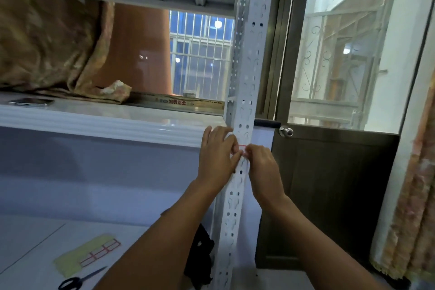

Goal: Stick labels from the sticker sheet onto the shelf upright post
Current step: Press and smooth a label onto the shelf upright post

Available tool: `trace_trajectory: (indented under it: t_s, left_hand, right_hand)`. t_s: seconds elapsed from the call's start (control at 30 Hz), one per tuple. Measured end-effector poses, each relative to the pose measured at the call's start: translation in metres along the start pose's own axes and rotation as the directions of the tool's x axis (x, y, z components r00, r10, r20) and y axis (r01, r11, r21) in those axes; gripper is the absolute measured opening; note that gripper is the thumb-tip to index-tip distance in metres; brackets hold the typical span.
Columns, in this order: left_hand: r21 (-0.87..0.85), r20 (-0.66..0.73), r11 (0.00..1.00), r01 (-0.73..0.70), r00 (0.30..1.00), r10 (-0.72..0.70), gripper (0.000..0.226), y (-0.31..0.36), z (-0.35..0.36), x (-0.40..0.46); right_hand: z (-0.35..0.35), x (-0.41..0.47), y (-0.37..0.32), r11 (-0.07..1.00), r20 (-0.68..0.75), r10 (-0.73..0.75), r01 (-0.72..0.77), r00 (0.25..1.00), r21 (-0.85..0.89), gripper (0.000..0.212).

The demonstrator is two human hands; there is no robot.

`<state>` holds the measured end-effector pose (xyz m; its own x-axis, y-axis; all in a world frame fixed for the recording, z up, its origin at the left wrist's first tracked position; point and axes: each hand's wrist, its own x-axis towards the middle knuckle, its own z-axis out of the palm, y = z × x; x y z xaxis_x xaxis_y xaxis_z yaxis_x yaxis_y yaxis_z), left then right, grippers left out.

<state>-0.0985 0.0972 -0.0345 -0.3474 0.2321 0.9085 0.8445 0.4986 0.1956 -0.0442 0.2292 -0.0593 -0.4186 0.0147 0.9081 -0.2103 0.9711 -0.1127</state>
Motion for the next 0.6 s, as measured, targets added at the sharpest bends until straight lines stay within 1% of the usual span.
trace_trajectory:
  t_s: [0.07,0.17,0.3,0.47,0.6]
  left_hand:
    - [-0.01,-0.039,1.0,-0.02,0.999,0.019,0.027,-0.001,0.003,-0.002]
    - [-0.032,-0.108,0.999,-0.019,0.994,0.015,0.023,-0.002,0.01,-0.003]
    - [-0.03,-0.153,0.999,-0.034,0.988,0.029,0.023,-0.008,0.021,-0.003]
    - [-0.019,-0.199,0.998,-0.066,0.978,0.061,0.021,-0.015,0.03,-0.003]
    - [-0.031,-0.243,0.996,-0.086,0.967,0.076,0.019,-0.016,0.035,-0.003]
  right_hand:
    - [-0.001,0.001,0.005,0.999,-0.012,-0.041,0.041,0.999,-0.007,0.012]
    - [-0.004,0.0,0.006,0.997,-0.059,-0.063,0.066,0.996,0.039,0.022]
    - [-0.002,0.002,0.007,0.994,-0.108,-0.021,0.033,0.994,0.105,0.012]
    - [0.002,0.003,0.014,0.998,-0.123,-0.001,0.009,0.992,0.066,0.01]
    - [0.015,-0.004,0.014,0.997,-0.199,0.005,0.011,0.98,0.079,0.009]
